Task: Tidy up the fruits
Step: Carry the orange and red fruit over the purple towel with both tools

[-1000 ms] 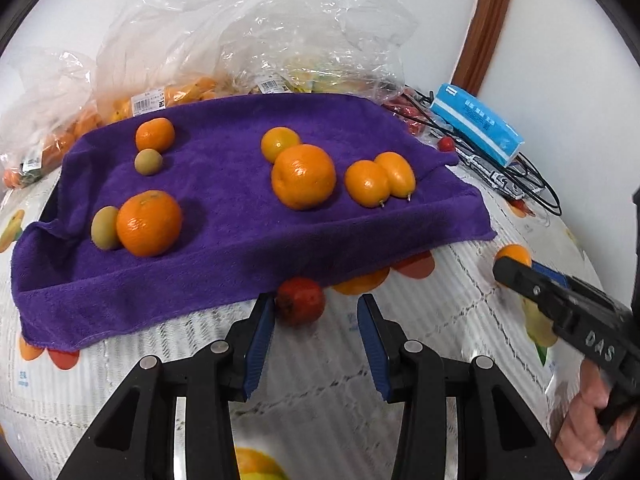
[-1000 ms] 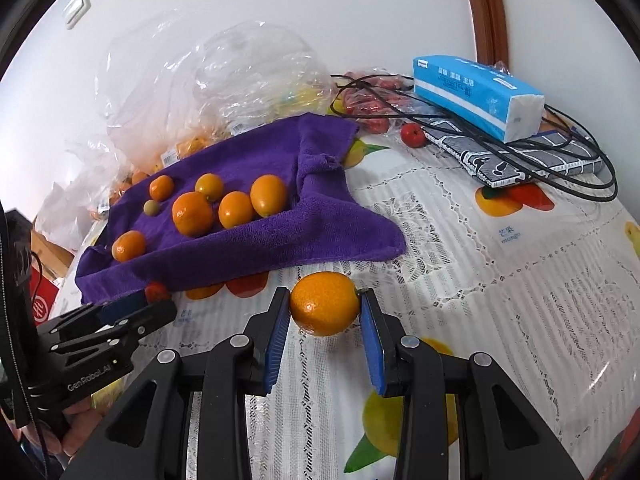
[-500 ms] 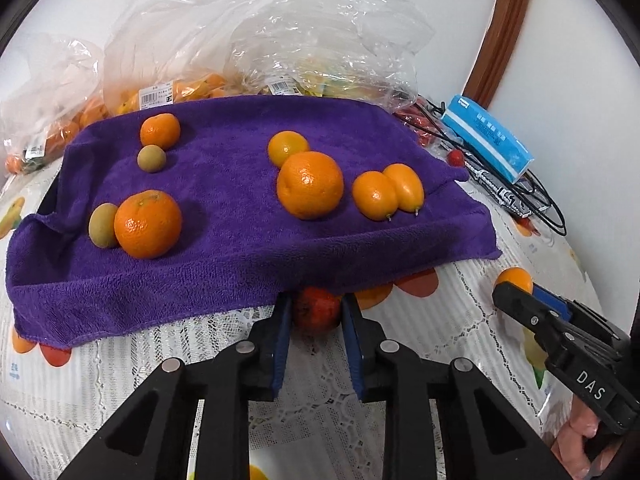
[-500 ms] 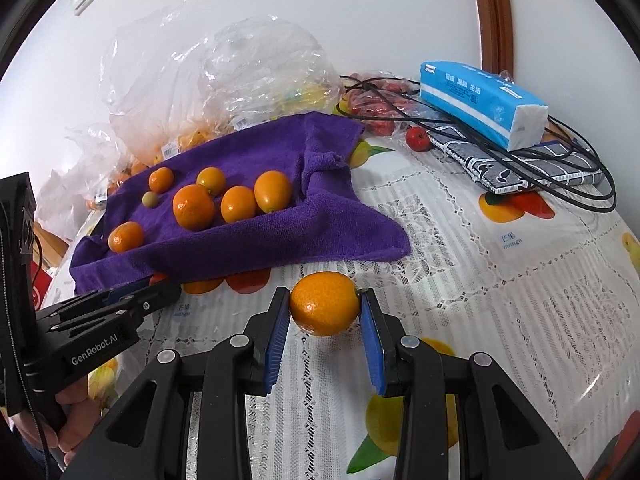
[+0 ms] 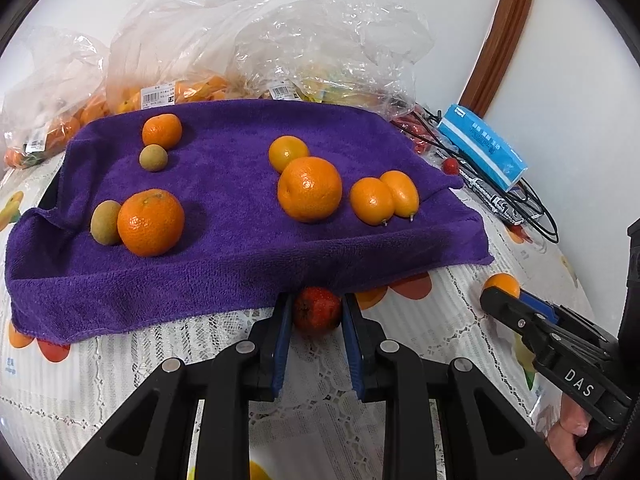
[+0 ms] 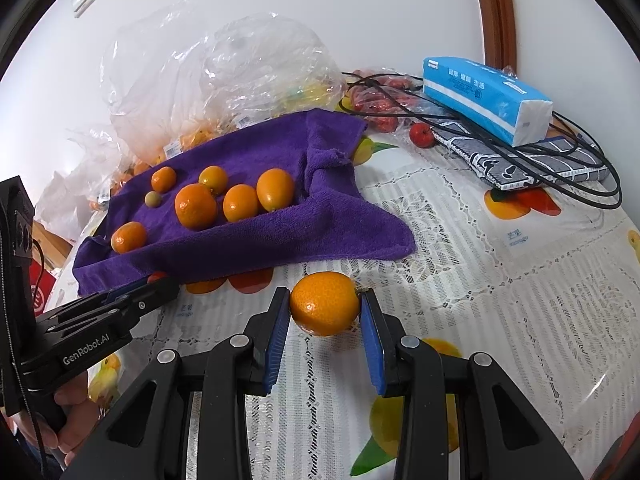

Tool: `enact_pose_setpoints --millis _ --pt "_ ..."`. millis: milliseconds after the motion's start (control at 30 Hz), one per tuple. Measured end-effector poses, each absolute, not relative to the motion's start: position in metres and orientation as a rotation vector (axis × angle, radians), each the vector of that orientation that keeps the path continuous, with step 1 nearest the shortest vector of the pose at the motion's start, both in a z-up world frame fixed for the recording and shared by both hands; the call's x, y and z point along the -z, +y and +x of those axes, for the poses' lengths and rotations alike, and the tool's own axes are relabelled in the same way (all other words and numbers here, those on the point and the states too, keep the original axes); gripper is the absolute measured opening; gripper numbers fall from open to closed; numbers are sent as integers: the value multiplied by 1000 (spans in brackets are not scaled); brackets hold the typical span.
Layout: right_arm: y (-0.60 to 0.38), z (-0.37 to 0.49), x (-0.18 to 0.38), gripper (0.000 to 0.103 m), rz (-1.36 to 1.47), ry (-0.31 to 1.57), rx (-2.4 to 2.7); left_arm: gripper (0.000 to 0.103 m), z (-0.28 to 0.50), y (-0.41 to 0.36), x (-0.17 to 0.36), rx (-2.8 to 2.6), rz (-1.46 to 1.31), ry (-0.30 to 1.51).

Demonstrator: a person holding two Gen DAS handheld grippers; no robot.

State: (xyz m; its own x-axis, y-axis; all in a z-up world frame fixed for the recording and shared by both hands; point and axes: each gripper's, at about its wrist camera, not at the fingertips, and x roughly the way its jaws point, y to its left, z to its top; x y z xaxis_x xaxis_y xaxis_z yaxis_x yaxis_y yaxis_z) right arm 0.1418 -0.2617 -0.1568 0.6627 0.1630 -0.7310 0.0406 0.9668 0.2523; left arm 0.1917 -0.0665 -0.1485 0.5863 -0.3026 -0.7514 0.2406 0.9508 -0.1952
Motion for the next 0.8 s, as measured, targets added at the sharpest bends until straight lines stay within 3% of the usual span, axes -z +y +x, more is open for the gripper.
enact_pose_setpoints --millis 800 --pt "-261 138 154 35 263 805 -96 24 184 -64 146 320 -110 876"
